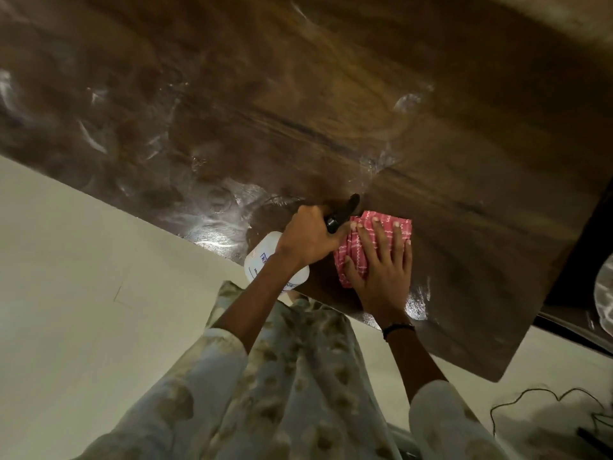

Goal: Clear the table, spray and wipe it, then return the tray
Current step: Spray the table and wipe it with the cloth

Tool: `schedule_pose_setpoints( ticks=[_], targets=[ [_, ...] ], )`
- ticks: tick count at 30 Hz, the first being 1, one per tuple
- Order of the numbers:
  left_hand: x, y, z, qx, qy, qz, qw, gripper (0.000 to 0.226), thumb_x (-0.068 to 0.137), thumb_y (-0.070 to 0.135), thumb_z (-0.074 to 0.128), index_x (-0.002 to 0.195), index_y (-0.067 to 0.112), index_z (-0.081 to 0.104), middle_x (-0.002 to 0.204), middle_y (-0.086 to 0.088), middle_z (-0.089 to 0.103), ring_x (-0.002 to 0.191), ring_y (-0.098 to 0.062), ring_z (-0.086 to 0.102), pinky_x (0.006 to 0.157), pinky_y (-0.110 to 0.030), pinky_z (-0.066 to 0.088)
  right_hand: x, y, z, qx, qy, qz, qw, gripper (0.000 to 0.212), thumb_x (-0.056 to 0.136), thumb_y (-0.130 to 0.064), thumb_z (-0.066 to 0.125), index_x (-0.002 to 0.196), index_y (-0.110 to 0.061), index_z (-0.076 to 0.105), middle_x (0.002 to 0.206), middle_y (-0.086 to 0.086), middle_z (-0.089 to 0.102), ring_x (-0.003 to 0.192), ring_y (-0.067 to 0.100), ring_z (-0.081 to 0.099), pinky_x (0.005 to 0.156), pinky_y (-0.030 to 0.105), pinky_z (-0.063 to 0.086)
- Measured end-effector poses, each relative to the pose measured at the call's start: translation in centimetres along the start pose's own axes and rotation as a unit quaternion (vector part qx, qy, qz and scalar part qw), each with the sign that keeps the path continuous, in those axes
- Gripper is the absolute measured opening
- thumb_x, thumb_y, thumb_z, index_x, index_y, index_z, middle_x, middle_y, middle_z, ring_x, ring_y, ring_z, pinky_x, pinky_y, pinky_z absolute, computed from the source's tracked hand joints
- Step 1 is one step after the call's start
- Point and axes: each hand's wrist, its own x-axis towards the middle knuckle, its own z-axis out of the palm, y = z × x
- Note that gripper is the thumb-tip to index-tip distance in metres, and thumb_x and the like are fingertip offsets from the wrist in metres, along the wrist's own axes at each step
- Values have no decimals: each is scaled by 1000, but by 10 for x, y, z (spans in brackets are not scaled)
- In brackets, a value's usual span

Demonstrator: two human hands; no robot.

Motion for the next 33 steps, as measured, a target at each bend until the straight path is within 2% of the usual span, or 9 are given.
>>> schedule_pose_setpoints(
  ticks=[3,7,10,15,19,23,27,30,33],
  targets=[
    [4,-2,-6,-5,7,-7,1000,42,80,46,67,107,14,66,90,-6,71,86,-20,67,80,-38,56,25,12,-9,0,19,-9,1000,63,91,-61,31,144,-27,38,154,4,31,146,31,16,116,52,16],
    [2,-5,-21,-63,61,-24,996,27,81,38,68,93,14,67,73,7,61,76,-12,61,71,-23,46,84,18,-28,-3,37,30,999,68,91,-64,24,148,-26,31,157,4,25,146,31,13,116,54,16],
    [0,-13,-31,-66,93,-37,993,16,81,39,68,79,24,61,64,11,57,62,-10,56,60,-21,40,133,-7,-36,11,32,23,999,71,91,-65,25,150,-25,23,159,6,18,146,34,10,117,56,9],
    [-1,-17,-44,-47,117,-29,992,21,82,38,68,74,21,59,63,-6,59,54,-18,53,52,-21,39,135,-58,-24,-6,5,-101,995,67,93,-64,24,150,-28,23,159,3,19,147,32,10,117,56,11],
    [2,-21,-48,-48,115,-48,991,25,82,39,68,76,15,60,66,-6,60,54,-15,53,53,-24,38,97,-21,-20,-27,0,-221,975,65,92,-61,34,147,-27,32,157,2,25,147,29,14,115,54,17],
    [0,-23,-47,-62,129,-63,988,31,81,41,68,80,10,64,65,-3,60,55,-9,54,53,-13,38,112,11,-33,-30,6,-142,989,66,90,-63,33,147,-29,32,156,1,27,145,30,16,115,53,17],
    [-2,-29,-46,-61,144,-59,986,30,82,42,67,80,12,64,59,5,55,50,-3,51,49,-9,32,152,-32,-39,-14,15,-70,997,67,92,-63,26,149,-29,26,158,4,22,146,33,12,116,56,14],
    [-3,-30,-44,-54,163,-50,984,34,82,40,67,75,7,62,53,3,49,45,-5,45,47,-10,32,158,-70,-35,-11,7,-103,995,67,92,-62,21,149,-28,24,159,4,20,146,34,11,116,57,12],
    [-2,-30,-44,-34,165,-50,984,32,82,32,69,71,4,58,51,2,44,45,-9,40,46,-15,29,133,-79,-27,-6,-13,-194,981,62,95,-57,14,149,-28,27,159,1,20,147,31,9,117,54,11]
  ],
)
